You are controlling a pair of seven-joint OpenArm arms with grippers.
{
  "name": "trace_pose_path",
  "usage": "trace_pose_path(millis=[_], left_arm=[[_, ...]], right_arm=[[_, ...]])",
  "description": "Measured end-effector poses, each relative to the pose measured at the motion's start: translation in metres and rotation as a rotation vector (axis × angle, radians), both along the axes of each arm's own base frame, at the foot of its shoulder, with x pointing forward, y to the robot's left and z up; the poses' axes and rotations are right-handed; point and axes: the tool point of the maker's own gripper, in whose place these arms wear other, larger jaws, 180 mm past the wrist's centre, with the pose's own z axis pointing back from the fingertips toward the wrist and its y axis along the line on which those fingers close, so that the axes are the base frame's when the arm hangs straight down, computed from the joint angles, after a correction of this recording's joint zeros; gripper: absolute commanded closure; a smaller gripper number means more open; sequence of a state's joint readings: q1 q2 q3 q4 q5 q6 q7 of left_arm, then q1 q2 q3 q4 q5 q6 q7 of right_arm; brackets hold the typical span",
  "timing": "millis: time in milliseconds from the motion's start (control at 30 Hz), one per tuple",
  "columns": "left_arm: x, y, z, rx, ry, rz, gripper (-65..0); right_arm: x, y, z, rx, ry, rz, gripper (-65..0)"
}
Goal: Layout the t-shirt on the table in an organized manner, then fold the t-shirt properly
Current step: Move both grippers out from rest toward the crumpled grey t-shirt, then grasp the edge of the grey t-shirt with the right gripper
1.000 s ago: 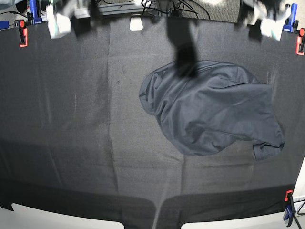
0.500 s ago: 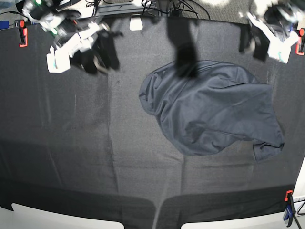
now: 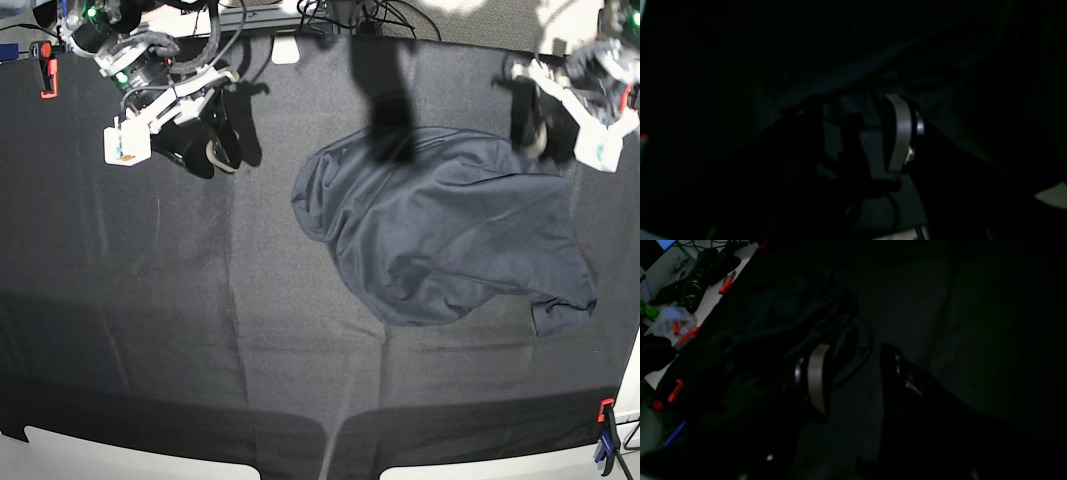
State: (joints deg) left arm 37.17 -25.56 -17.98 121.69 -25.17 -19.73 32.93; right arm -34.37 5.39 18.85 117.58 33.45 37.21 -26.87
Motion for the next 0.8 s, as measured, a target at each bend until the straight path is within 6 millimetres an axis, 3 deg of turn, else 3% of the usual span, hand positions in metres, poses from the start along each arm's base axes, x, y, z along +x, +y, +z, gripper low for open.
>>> trace_pose_path(millis=[167,467,733,800], left_arm=[[0.028,0.008,0.017,0.085,-0.090,-0.002,-26.9],[0.076,0.008,0.062,0.082,-0.262,0.006,-26.9],[0.073,0.004,0.051,0.033,-0.168,0.008,-26.9],[0.069,0.002,0.044,0.018,-0.123,0.007,-26.9]], right_arm=[[0.019,0.002,0.016,0.021,-0.074,-0.014,-23.6],[0.048,0.002,0.041,0.019,-0.180,-0.013,-23.6],[0.047,0.005,0.024,-0.039,-0.088,0.025,-23.6],[0.040,0.007,0.007,-0.083,0.006,0.058,-23.6]])
